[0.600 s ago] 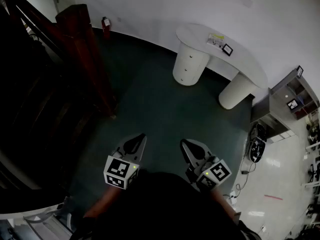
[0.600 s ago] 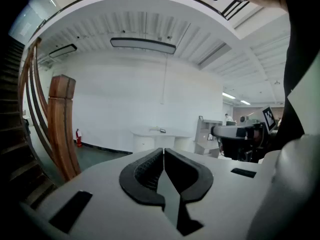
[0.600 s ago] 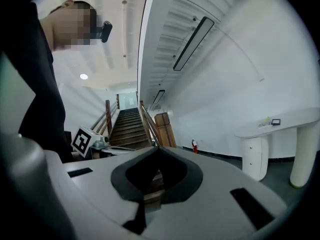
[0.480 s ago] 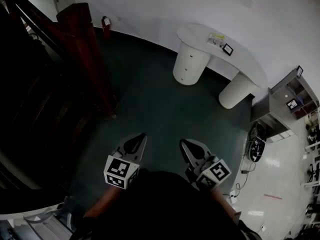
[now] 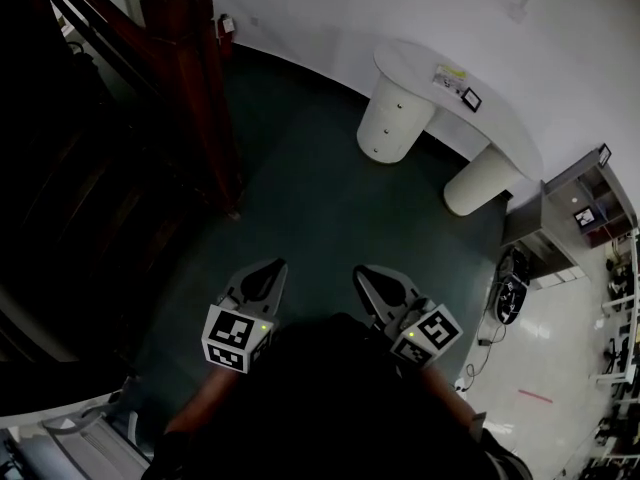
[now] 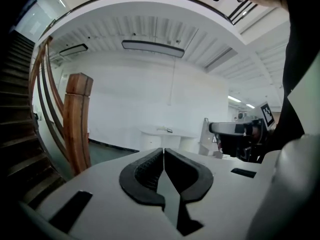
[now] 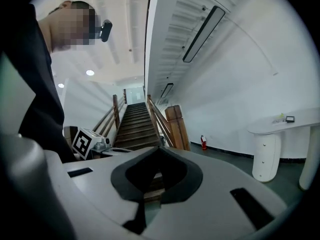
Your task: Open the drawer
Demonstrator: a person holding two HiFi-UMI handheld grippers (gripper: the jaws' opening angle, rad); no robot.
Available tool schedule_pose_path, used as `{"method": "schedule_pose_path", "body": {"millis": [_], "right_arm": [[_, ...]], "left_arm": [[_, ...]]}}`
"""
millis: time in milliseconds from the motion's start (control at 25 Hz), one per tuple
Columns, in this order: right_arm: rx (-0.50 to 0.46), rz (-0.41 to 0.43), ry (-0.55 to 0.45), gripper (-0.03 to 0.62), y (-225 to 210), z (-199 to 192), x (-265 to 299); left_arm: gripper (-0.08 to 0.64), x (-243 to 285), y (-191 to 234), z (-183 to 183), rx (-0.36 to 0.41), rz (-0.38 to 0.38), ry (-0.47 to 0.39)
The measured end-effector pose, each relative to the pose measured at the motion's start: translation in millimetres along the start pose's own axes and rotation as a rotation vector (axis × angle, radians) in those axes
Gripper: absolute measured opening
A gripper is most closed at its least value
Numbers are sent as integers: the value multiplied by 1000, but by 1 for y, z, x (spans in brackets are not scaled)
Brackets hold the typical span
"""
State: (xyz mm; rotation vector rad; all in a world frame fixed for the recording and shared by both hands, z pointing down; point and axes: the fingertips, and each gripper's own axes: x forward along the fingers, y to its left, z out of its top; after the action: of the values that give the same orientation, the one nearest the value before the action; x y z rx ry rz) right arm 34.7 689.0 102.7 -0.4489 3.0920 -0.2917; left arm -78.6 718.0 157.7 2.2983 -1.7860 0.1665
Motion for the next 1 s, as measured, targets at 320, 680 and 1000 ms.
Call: {"method": "schedule_pose_path", "body": {"millis": [320,680,1000], "right_arm": [[15,96,36,15,3,0,43],[52,89,35,15,-71,4,100],[94,44,40,15,-179,26,146]], "left_arm": [[20,0,30,-5,-46,40,3],[20,73,82,7,-46,34,40],[20,180,134,45,-29,7,62]]}}
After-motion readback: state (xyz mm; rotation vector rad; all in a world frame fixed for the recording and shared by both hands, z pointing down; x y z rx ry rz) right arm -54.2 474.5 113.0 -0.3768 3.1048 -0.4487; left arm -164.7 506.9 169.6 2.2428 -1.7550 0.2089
